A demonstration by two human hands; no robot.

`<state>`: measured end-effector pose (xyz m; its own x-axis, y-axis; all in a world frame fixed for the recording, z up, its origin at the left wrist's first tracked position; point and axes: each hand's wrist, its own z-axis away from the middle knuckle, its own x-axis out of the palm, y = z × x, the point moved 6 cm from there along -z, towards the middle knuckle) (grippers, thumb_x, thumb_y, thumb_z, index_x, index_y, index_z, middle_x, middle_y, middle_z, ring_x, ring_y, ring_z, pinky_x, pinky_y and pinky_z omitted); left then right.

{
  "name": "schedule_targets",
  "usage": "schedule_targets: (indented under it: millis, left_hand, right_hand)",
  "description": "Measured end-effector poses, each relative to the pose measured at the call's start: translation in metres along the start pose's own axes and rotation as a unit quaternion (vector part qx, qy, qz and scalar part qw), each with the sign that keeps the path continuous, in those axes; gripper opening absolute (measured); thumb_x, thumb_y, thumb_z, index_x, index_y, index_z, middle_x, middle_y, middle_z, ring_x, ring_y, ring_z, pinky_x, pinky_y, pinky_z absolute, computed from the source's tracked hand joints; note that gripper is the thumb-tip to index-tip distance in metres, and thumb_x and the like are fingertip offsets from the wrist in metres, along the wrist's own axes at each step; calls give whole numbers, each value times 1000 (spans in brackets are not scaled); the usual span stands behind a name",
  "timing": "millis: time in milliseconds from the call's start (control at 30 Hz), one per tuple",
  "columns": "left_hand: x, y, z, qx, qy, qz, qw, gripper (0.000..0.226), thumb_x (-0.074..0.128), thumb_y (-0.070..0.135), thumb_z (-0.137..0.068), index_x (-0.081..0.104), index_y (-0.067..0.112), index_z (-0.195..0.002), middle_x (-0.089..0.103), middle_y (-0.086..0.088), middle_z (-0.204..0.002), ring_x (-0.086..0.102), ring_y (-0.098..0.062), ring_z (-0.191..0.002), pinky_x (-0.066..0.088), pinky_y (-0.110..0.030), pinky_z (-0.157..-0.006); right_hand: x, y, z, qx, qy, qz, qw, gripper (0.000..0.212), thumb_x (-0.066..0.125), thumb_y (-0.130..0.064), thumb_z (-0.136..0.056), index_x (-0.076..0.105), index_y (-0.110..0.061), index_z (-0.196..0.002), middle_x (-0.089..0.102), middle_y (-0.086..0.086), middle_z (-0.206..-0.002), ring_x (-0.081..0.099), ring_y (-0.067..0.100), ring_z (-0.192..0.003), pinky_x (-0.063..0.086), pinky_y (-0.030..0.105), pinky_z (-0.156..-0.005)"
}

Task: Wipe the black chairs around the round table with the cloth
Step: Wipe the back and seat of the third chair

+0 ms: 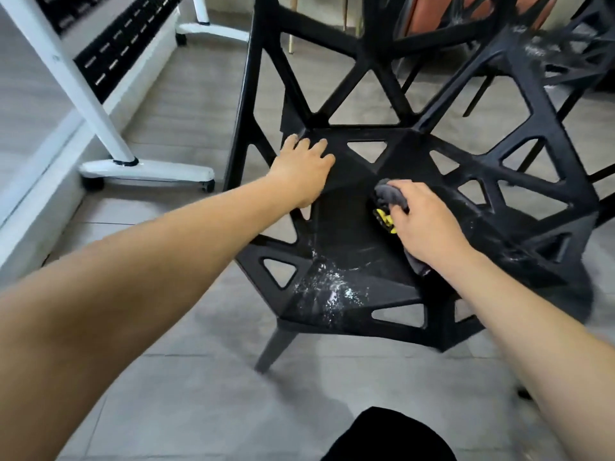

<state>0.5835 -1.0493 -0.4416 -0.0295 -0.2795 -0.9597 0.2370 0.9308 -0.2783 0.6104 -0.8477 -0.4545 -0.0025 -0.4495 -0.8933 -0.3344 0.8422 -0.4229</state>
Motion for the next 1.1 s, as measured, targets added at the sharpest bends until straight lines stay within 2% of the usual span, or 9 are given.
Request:
schedule_targets:
  millis: [167,300,367,433,600,767,833,933,1100]
  left_hand:
    - [-41,-41,104,-19,249,2,968,50,44,18,-97,43,10,-146,32,-21,-158,27,-42,-147,18,-51,-122]
    - [-21,-68,138,-116,233,255,931,62,40,8,-100,17,4,-158,12,-20,-165,12,-33,-153,8,-27,-124]
    - [-17,-65,134,-128,219,343,904,65,33,0,-100,7,5,-160,5,-15,-167,5,-24,-155,0,-2,-111]
    - [-18,-64,133,-133,224,384,886,67,28,-6,-98,5,6,-160,3,-13,-168,3,-21,-155,1,8,-100]
    - [-15,-65,134,-133,224,399,879,69,27,-10,-97,4,7,-160,0,-13,-168,4,-21,-154,4,9,-98]
    - [-13,-65,134,-135,215,401,880,69,25,-9,-97,4,9,-160,0,-11,-168,2,-18,-155,0,4,-106]
    - [-13,-66,134,-141,212,406,878,70,25,-9,-97,4,10,-161,1,-9,-169,2,-17,-155,-1,4,-105]
    - [-14,-66,135,-152,216,424,866,70,25,-8,-97,6,13,-161,3,-7,-169,4,-14,-154,1,6,-102]
    - [-16,-66,134,-147,226,446,853,72,25,-12,-93,10,8,-160,7,-9,-168,4,-15,-155,2,3,-107]
  right_hand:
    - [2,-6,-5,43,-12,8,999,35,52,-23,-101,52,-28,-136,53,4,-137,53,29,-121,42,36,-93]
    - [18,-61,32,-2,-24,-31,999,34,52,-25,-99,54,-28,-133,56,2,-133,54,26,-118,46,40,-96]
    - [28,-101,53,-16,1,-39,999,34,54,-25,-98,56,-23,-131,58,3,-130,55,26,-114,46,40,-95]
    - [38,-136,76,10,49,-32,998,35,55,-24,-96,56,-17,-130,59,6,-127,56,27,-110,46,40,-93]
    - [60,-188,116,50,146,-44,987,51,54,-23,-98,44,-12,-147,49,12,-144,47,26,-132,44,36,-108]
    - [42,-149,111,-50,105,35,993,49,48,-22,-94,50,-12,-141,56,12,-134,55,29,-119,45,40,-100]
    - [15,-91,89,41,121,65,990,34,51,-18,-93,58,-15,-126,62,12,-119,59,35,-106,46,47,-89]
    - [-17,-25,71,187,102,62,975,30,50,-17,-99,55,-13,-128,57,15,-128,55,38,-114,45,47,-95]
    - [38,-138,85,72,115,-12,991,35,53,-16,-94,56,-10,-129,58,14,-128,57,35,-114,47,45,-95]
